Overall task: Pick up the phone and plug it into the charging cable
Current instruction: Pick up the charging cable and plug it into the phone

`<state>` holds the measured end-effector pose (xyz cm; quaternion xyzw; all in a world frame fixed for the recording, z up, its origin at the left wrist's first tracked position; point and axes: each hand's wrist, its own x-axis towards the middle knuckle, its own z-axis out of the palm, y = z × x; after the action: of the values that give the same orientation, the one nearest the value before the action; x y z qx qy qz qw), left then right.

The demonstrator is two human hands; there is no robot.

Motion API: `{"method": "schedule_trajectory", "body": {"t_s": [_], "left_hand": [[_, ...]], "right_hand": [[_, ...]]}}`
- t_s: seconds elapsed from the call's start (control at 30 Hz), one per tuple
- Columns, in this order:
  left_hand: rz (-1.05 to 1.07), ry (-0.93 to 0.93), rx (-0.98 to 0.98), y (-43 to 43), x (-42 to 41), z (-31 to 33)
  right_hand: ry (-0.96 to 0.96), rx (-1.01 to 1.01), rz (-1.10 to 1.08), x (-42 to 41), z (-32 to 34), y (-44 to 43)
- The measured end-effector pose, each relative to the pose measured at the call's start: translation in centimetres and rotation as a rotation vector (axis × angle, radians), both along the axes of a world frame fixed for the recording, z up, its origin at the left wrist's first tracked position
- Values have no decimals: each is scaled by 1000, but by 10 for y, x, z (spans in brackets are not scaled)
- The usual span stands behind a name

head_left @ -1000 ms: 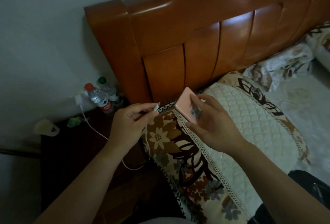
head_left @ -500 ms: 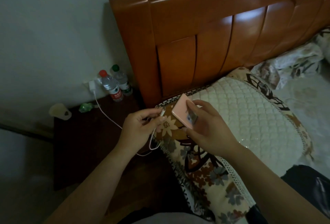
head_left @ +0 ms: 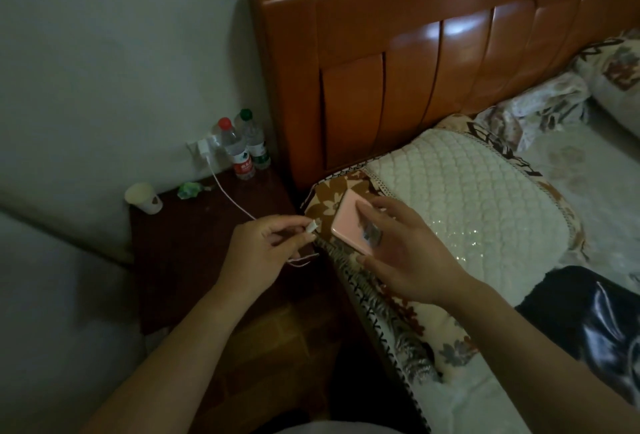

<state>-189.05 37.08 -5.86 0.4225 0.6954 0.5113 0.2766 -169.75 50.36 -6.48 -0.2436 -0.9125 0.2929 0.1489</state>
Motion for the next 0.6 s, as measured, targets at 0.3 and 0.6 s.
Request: {"method": "schedule_trajectory", "body": {"t_s": [0.3,0.6], "left_hand": [[-92,87,-21,-35,20,-11],[-225,359,-77,-20,14,-15]], "right_hand": [[-74,84,75,23,-14,-46],[-74,98,71,34,-18,-47]]}}
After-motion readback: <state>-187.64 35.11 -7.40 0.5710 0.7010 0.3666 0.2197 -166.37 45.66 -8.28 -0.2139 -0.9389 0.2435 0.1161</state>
